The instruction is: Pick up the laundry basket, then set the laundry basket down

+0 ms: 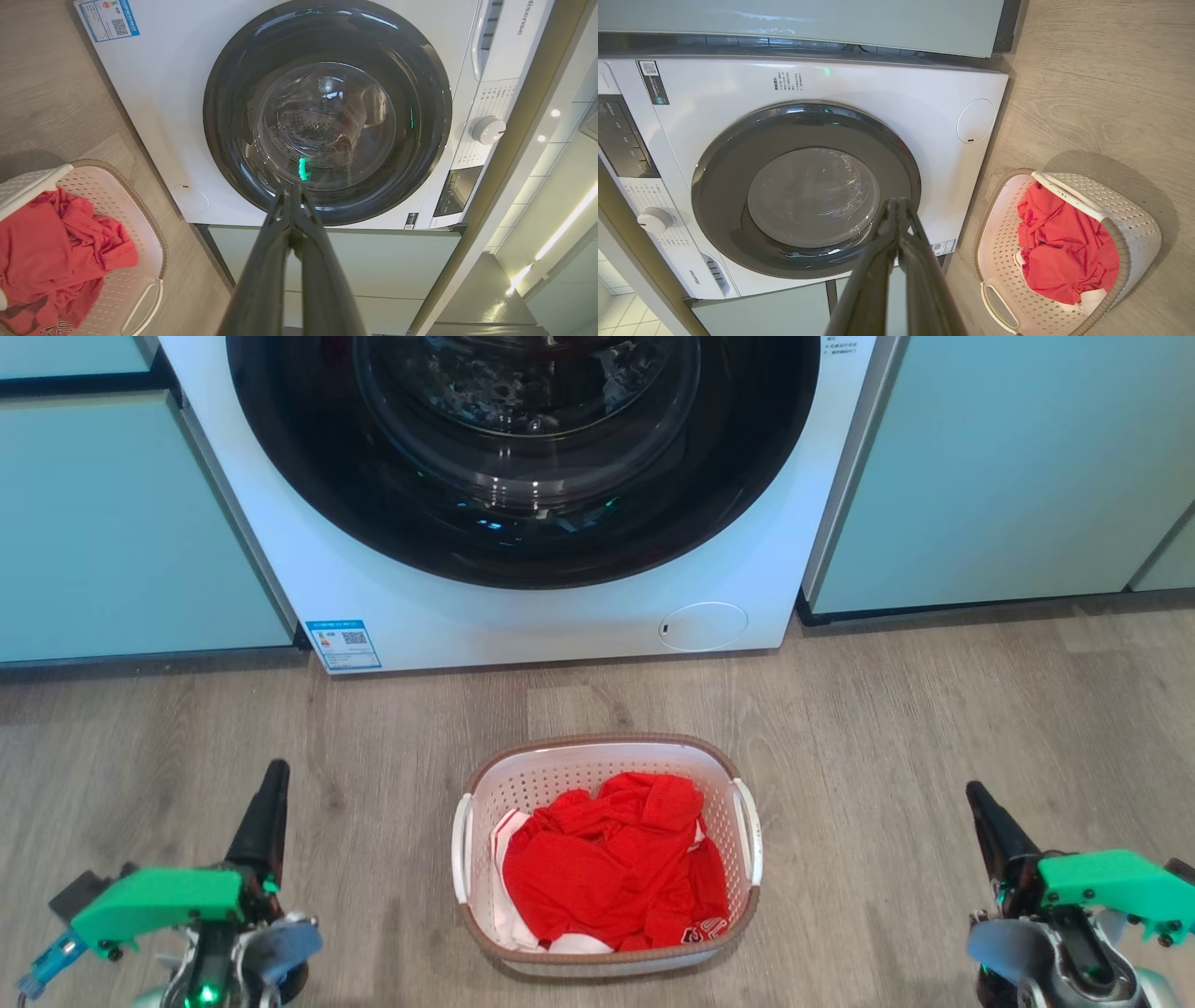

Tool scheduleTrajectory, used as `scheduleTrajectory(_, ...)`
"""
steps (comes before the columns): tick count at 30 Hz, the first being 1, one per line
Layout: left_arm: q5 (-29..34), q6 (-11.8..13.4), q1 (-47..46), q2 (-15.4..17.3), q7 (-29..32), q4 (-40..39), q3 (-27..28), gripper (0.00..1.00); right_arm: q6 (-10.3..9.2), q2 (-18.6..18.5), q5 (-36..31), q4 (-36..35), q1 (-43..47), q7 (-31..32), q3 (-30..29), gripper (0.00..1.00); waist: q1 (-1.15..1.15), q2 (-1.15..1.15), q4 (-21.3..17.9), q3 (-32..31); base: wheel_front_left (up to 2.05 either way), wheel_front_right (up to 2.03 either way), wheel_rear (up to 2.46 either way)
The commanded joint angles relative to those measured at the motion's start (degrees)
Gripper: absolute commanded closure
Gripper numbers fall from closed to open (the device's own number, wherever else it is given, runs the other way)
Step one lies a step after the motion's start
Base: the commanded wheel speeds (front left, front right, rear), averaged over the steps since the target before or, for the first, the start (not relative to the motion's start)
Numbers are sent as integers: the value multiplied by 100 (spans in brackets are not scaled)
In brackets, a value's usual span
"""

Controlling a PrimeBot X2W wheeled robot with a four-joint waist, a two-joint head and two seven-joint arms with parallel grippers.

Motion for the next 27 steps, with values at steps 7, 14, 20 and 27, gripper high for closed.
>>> scheduleTrajectory(7, -441, -124, -411, 25, 137, -165, 299, 100, 34, -77, 421, -247, -366, 129, 4, 100, 0, 0, -1, 1, 0, 0, 0)
scheduleTrajectory(14, -435, -124, -411, 20, 143, -165, 306, 100, 34, -66, 408, -246, -367, 141, -12, 100, 0, 0, -1, 1, 0, 0, 0)
scheduleTrajectory(20, -431, -124, -412, 16, 147, -165, 311, 100, 34, -57, 398, -245, -368, 151, -24, 100, 0, 0, -1, 1, 0, 0, 0)
scheduleTrajectory(27, -426, -124, -412, 12, 152, -165, 318, 100, 34, -48, 387, -244, -369, 162, -37, 100, 0, 0, -1, 1, 0, 0, 0)
